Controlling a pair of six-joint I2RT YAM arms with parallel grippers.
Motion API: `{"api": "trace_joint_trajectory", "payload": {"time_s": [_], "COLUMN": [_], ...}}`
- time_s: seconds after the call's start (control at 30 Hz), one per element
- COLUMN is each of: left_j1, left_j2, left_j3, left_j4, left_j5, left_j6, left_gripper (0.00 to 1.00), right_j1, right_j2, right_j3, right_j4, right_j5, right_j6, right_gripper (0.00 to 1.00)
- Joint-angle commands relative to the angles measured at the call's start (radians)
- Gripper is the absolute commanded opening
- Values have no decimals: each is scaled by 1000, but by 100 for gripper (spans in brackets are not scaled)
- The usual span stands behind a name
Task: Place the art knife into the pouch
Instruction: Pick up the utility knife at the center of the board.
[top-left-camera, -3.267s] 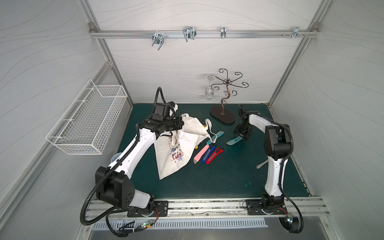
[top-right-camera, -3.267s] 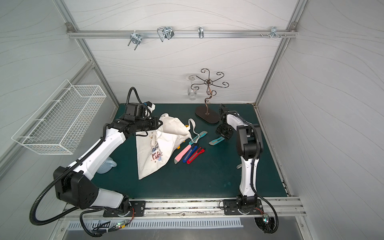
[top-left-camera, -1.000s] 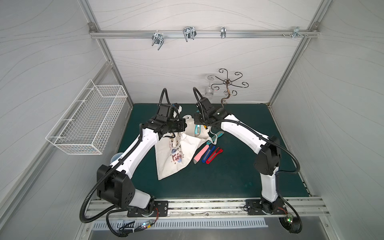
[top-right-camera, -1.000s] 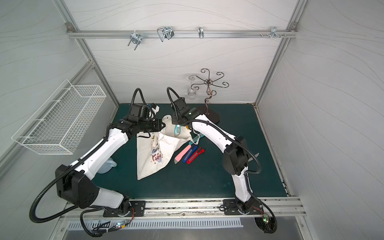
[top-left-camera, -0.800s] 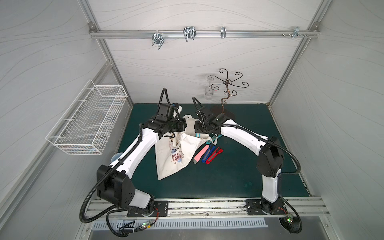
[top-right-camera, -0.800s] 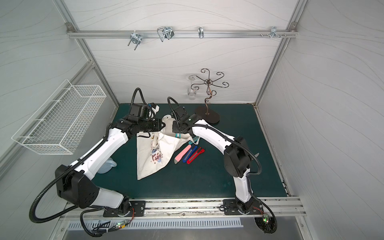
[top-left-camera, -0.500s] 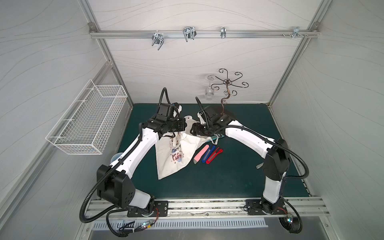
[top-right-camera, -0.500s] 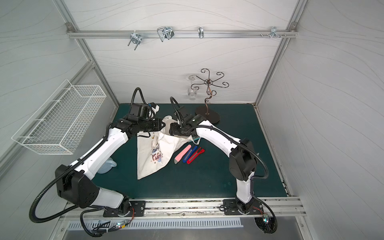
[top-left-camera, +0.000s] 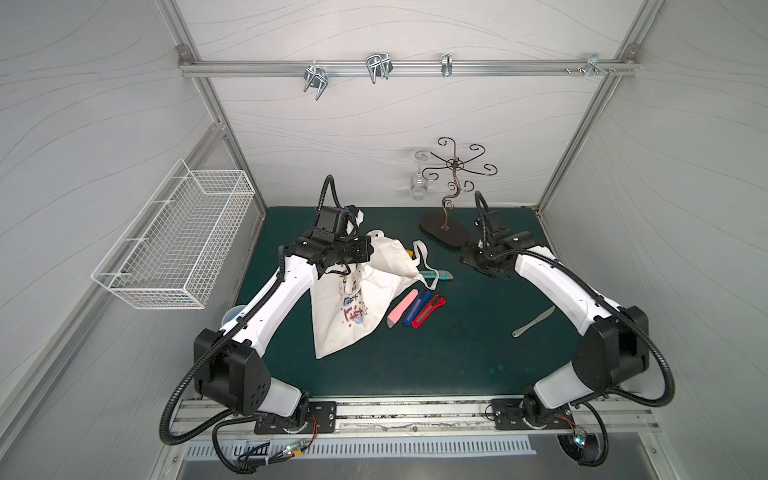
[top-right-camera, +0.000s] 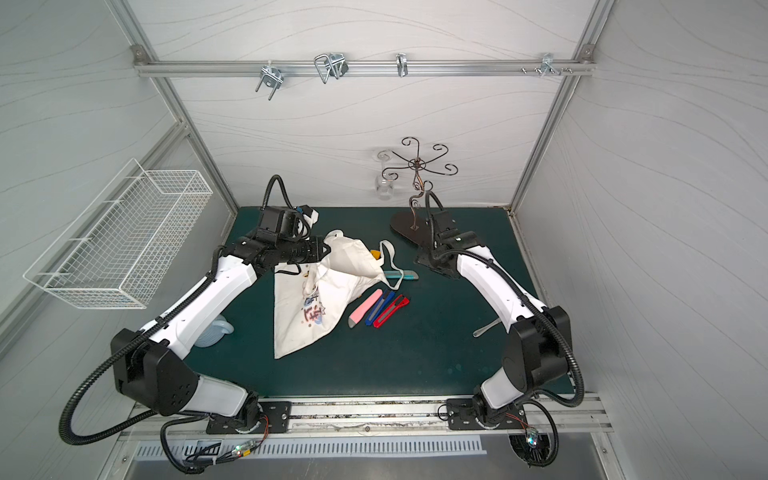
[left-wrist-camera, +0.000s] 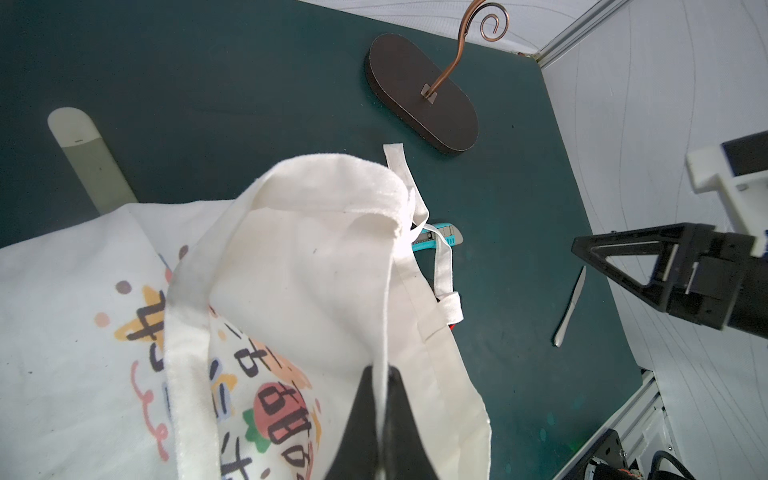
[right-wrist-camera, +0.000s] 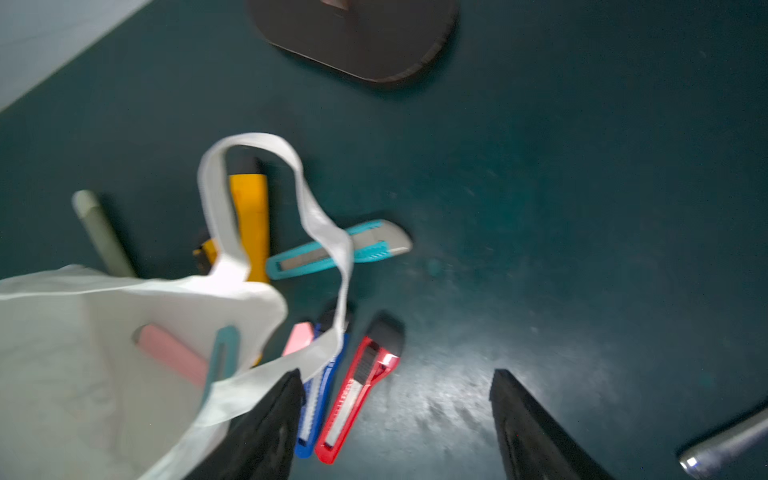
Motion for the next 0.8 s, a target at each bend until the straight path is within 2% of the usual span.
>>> {"api": "trace_joint_trajectory", "payload": {"time_s": [0.0,0.1,0.2,0.27,0.4,0.53,0.77], "left_j1": [-1,-2,-2,-2,-2,-2,-2], "left_j2": [7,7,9,16,29,20,18], "left_j3": [53,53,51,51,57,51,48], "left_j4": [35,32,37,44,45,44,42], "left_j5": [-11,-10,-4,6,21,11,5], "left_j6": [17,17,14,7,-2,2,4], "left_gripper": [0,0,0,0,0,0,0], "right_j1": [-87,-130,-145,-145,-137,-92,64], "right_j2": [-38,-62,-66,-42,25,100,192], "right_j3": [-73,-128,-160,-159,-167,-148,-86], "right_j4": [-63,-134,-131,-102,-37,10,29], "right_j5": [-30,21,3,-54,-161,-192,-196], "right_j6": [95,168,154,119,134,161,206], "right_gripper": [74,73,73,73,73,73,72]}}
